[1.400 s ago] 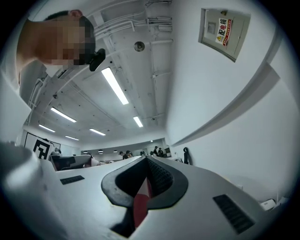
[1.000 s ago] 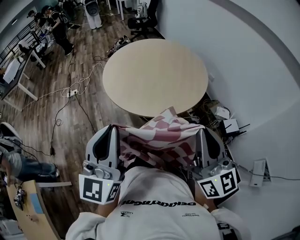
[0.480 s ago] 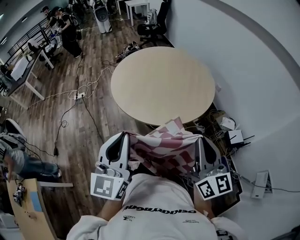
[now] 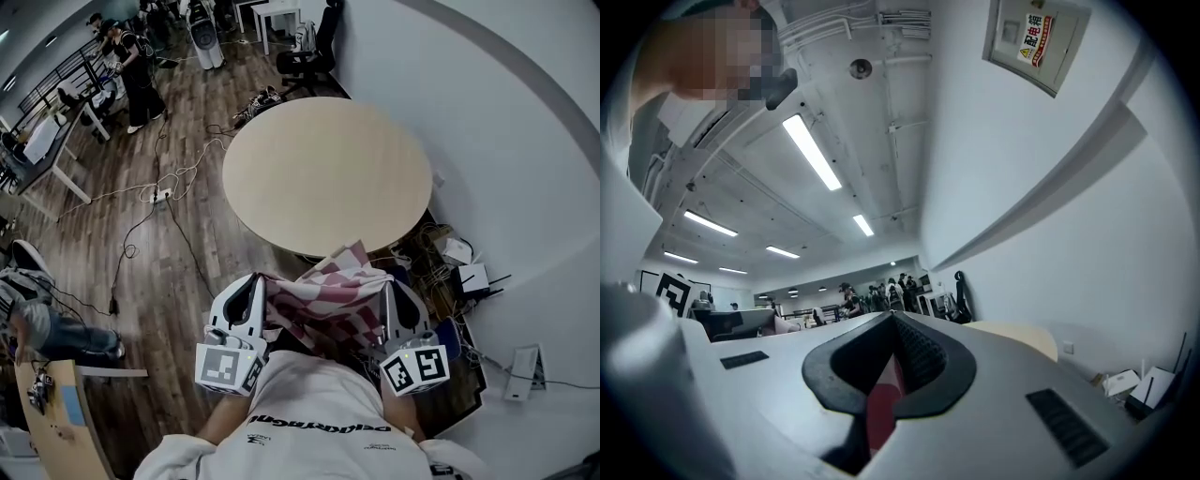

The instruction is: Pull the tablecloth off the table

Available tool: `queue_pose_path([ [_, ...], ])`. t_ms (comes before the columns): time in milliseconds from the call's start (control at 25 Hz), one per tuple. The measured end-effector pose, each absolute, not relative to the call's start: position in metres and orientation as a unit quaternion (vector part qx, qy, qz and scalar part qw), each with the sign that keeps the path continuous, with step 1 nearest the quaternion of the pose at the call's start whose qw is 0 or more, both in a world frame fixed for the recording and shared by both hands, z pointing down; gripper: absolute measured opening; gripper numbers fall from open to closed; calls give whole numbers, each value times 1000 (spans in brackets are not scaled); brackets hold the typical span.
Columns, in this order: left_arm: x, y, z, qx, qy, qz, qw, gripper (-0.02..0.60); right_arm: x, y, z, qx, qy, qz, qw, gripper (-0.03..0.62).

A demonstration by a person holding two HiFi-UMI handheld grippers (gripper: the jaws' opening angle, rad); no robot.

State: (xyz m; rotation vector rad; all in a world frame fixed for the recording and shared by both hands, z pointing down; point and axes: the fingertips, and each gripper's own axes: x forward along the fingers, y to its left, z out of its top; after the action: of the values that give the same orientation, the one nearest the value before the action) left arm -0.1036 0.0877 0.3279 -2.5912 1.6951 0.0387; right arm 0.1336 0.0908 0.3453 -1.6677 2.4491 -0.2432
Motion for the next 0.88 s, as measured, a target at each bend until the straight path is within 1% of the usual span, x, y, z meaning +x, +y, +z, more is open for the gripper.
queue_pose_path([
  [400, -97, 83, 357, -842, 538, 19, -18, 14, 137, 88, 370, -571, 815, -80, 53, 34],
  [880, -102, 89, 376, -843, 537, 5, -17, 15, 129, 89, 392, -568, 817, -93, 36, 34],
])
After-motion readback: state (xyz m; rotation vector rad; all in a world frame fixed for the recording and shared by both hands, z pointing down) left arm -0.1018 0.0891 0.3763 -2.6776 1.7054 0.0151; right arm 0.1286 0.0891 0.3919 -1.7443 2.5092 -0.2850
